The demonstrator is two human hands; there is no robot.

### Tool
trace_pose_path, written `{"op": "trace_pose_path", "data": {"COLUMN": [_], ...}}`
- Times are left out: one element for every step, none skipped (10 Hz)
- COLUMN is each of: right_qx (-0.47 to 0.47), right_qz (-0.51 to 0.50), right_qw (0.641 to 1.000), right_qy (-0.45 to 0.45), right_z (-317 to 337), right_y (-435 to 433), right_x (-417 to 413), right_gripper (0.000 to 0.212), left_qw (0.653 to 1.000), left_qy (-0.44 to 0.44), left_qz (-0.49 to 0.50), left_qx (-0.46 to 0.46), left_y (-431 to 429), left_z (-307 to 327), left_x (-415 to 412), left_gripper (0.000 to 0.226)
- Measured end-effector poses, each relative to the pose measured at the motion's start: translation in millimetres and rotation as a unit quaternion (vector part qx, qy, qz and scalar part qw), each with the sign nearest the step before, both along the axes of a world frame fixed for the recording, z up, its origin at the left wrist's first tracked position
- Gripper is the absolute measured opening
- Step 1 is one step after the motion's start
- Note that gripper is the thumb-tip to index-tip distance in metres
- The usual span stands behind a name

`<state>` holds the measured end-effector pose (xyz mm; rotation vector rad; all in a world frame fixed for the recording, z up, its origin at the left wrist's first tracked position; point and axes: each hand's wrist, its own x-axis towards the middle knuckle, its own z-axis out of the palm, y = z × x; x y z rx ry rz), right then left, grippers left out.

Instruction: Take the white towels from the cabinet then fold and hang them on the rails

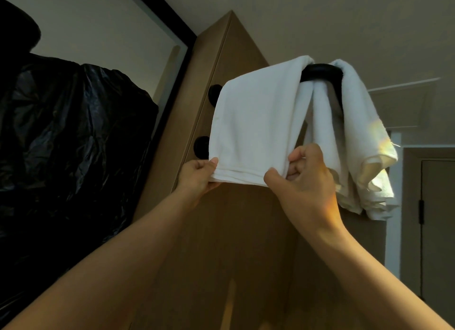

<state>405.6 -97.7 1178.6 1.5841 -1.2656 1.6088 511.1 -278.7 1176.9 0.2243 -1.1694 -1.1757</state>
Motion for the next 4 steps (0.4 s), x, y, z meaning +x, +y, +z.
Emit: {"op": "trace_pose_path", "data": {"right_qx": [0.001,0.018,0.037,0.036], "right_qz": [-0.025,-0.019,-0.012,-0.002], "right_qw": [0.999,1.000,0.999,0.999], "right_qy": [0.021,0.003,-0.009,-0.003], "right_z": [1.6,-5.3,-20.3,-38.7], "right_y": [5.7,12.3,22.3,34.9], "right_x": [-1.8,-6.8,-15.5,-25.1], "right_gripper": [0.031,0.028,0.027,0.023], "left_qw": [0.992,0.946,0.894,0.874], "left_qy": [-0.067,-0.185,-0.272,-0.256], "left_qz": [0.107,0.264,0.331,0.365], "left_qx": [0.011,-0.046,-0.129,-0.194], "left_y": [0.5,17.7,45.4,63.5], "left_z": [-0.8,-8.6,-22.5,-44.8], "left_x": [4.8,17.9,33.2,49.2], "left_gripper": [0.032,0.041,0.043,0.043]}}
